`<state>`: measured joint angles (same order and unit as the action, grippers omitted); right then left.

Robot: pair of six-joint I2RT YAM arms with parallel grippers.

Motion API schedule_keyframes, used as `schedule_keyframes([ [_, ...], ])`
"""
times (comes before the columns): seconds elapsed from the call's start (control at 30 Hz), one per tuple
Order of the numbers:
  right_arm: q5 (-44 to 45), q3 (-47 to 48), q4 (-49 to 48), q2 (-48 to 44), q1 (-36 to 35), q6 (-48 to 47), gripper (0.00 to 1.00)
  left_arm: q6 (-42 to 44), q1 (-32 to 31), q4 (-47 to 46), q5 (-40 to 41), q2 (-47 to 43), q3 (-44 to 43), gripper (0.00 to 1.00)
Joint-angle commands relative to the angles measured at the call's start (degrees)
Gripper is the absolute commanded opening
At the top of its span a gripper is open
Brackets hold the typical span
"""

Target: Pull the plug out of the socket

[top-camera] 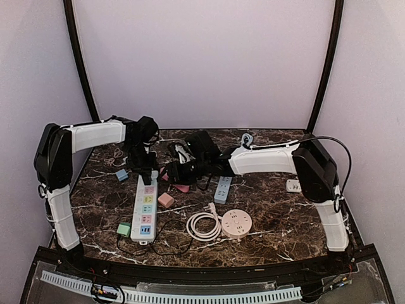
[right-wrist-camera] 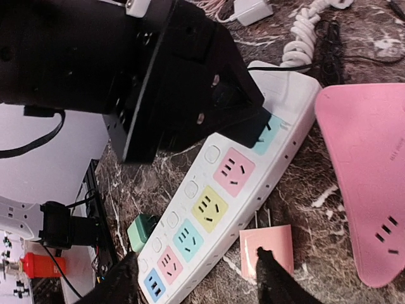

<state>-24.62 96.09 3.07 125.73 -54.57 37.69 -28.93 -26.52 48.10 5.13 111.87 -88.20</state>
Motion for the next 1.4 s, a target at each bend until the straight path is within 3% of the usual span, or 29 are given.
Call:
schedule_keyframes([
  [0.0,-6.7,6.8,-2.5,6.7,-1.2,4.7,0.46,-3.3,-2.3,3.3,-2.0,-4.8,3.8,0.01],
  [0.17,-9.8,10.4,-5.0,11.7,-2.0,9.2,0.2,-5.9,-4.0,2.8,-2.4,-7.0,6.5,0.0],
  [0.4,-13.1,13.8,-7.4,16.8,-2.5,15.8,0.0,-8.1,-5.5,2.3,-2.5,-8.5,8.6,0.0],
  [0.63,-11.9,14.5,-6.0,19.4,-2.6,21.2,0.0,-8.9,-5.9,2.4,-1.6,-9.6,8.5,0.0],
  [1.03,-6.4,18.2,4.4,22.4,-3.0,23.8,0.0,-9.5,-6.2,2.6,0.9,-12.6,6.1,0.0],
  [1.37,-5.0,17.8,5.5,23.1,-2.6,27.0,0.0,-10.5,-8.1,0.3,2.8,-15.1,7.7,0.0],
])
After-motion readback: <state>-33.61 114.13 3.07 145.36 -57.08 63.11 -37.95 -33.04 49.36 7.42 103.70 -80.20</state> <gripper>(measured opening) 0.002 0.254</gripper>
